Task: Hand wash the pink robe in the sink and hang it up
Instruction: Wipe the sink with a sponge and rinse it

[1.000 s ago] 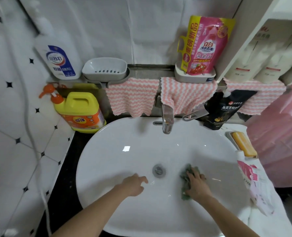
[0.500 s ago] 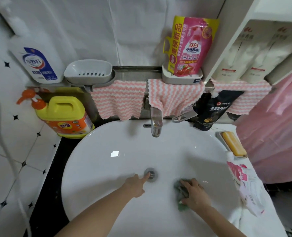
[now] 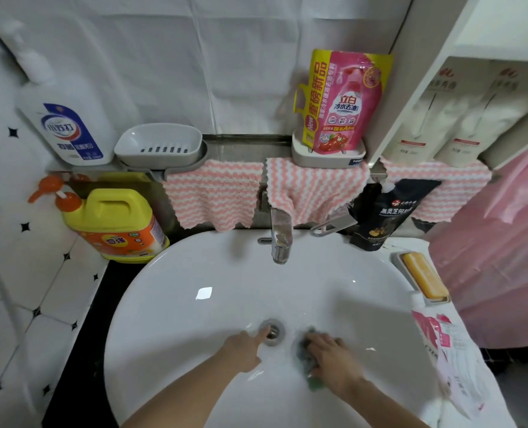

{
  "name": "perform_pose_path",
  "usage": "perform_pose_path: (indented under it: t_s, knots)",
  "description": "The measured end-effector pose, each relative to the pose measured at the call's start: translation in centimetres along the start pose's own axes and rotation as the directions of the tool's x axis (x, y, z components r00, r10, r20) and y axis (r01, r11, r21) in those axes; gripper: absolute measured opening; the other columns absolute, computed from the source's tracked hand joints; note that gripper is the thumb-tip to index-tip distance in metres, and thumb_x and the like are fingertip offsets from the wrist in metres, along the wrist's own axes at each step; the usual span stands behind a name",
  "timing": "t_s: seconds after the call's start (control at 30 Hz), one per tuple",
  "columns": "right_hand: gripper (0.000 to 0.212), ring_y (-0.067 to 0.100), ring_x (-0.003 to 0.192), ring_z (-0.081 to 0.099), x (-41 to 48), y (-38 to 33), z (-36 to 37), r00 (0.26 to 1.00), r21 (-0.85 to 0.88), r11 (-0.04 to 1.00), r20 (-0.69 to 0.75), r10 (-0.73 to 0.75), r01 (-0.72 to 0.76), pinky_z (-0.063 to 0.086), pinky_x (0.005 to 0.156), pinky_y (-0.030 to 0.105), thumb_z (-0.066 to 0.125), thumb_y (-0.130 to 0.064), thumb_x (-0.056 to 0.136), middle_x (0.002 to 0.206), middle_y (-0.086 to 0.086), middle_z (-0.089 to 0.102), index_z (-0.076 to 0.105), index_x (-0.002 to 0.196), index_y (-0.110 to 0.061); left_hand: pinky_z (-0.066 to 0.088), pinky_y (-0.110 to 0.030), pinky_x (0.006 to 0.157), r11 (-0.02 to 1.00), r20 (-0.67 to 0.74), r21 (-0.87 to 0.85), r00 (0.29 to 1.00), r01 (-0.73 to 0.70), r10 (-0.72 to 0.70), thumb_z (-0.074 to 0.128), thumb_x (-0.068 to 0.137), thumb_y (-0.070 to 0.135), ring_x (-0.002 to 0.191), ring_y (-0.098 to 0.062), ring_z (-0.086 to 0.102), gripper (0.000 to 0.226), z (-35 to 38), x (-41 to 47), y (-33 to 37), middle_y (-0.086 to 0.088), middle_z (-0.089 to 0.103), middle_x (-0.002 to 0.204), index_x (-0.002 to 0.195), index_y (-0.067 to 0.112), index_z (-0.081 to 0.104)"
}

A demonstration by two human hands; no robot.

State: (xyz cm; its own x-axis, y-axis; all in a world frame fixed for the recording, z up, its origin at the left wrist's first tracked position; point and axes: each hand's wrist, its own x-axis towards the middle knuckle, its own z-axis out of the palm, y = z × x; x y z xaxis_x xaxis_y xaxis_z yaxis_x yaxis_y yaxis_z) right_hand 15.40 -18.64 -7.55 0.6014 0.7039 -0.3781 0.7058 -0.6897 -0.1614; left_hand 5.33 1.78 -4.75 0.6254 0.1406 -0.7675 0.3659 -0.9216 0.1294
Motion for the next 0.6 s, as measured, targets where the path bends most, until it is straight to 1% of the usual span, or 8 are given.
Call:
perform_pose_path:
  t_s: [0.1,0.2,0.23,0.3,0.37,0.47,0.53,0.6]
  knots:
    - [0.032,0.014,0.067,0.061,0.8,0.1,0.8,0.993,0.127,0.986,0.058,0.099,-0.106,0.045,0.063,0.023,0.077,-0.040,0.038,0.073,-0.012,0.062,0.065,0.066,-0.029,0.037,-0.040,0.100,1.000,0.005,-0.006,1.000,-0.002,0.002,0.041,0.098,0.036,0.123,-0.039,0.045,0.070,0.0,0.2,-0.1,-0.025,0.034,0.141,0.150,0.033,-0.005]
    - [0.018,0.028,0.080,0.061,0.5,-1.3,-1.1,0.962,0.414,0.869,0.076,0.263,-0.271,0.045,0.069,0.033,0.070,-0.025,0.074,0.083,0.003,0.063,0.059,0.088,-0.018,0.037,-0.040,0.100,1.000,0.008,-0.017,1.000,-0.004,0.004,0.041,0.098,0.035,0.123,-0.038,0.045,0.069,-0.1,0.2,-0.1,-0.025,0.035,0.140,0.150,0.033,-0.005]
    - [0.012,0.026,0.075,0.061,0.3,-1.9,-1.9,0.946,0.598,0.744,0.082,0.313,-0.298,0.045,0.063,0.030,0.063,-0.019,0.084,0.081,0.005,0.062,0.055,0.092,-0.016,0.037,-0.039,0.100,1.000,0.009,-0.021,1.000,-0.004,0.004,0.041,0.099,0.035,0.124,-0.038,0.045,0.069,-0.1,0.1,-0.2,-0.024,0.034,0.141,0.150,0.033,-0.005]
    - [0.014,0.023,0.058,0.060,0.5,-2.2,-3.7,0.912,0.909,0.282,0.194,0.360,-0.305,0.048,0.049,0.029,0.061,-0.008,0.090,0.077,0.012,0.062,0.056,0.102,-0.012,0.036,-0.039,0.101,1.000,0.008,-0.022,1.000,-0.002,0.002,0.040,0.099,0.035,0.125,-0.038,0.044,0.068,-0.1,0.0,-0.1,-0.024,0.032,0.143,0.150,0.033,-0.005]
    - [0.016,0.022,0.056,0.058,0.6,-1.9,-5.2,0.914,0.962,-0.037,0.270,0.304,-0.272,0.048,0.047,0.028,0.070,-0.009,0.084,0.075,0.016,0.061,0.063,0.099,-0.008,0.037,-0.040,0.101,1.000,0.013,-0.023,1.000,-0.001,0.002,0.040,0.099,0.034,0.124,-0.038,0.044,0.067,0.0,0.0,-0.1,-0.023,0.030,0.143,0.150,0.033,-0.005]
    - [0.018,0.026,0.064,0.061,1.1,-1.4,-6.7,0.916,0.924,-0.280,0.328,0.230,-0.260,0.055,0.061,0.035,0.070,-0.007,0.078,0.071,0.018,0.058,0.062,0.086,0.007,0.037,-0.041,0.101,1.000,0.017,-0.015,1.000,0.002,-0.002,0.039,0.099,0.035,0.124,-0.039,0.044,0.067,0.2,0.0,-0.1,-0.024,0.028,0.144,0.150,0.034,-0.005]
    - [0.008,0.038,0.085,0.065,1.2,-1.2,-7.1,0.913,0.859,-0.435,0.372,0.169,-0.270,0.058,0.070,0.045,0.056,0.009,0.085,0.087,0.026,0.061,0.061,0.092,0.010,0.038,-0.041,0.100,1.000,0.016,-0.006,1.000,0.003,-0.003,0.039,0.100,0.036,0.123,-0.039,0.045,0.067,0.3,0.0,-0.1,-0.024,0.028,0.144,0.150,0.034,-0.006]
    - [0.026,0.048,0.096,0.063,1.3,-1.1,-7.2,0.919,0.830,-0.494,0.369,0.137,-0.259,0.057,0.072,0.049,0.043,0.015,0.088,0.102,0.030,0.061,0.061,0.105,0.007,0.038,-0.041,0.099,1.000,0.011,-0.003,1.000,0.003,-0.003,0.038,0.100,0.035,0.121,-0.039,0.046,0.067,0.3,0.0,0.0,-0.024,0.029,0.142,0.150,0.034,-0.006]
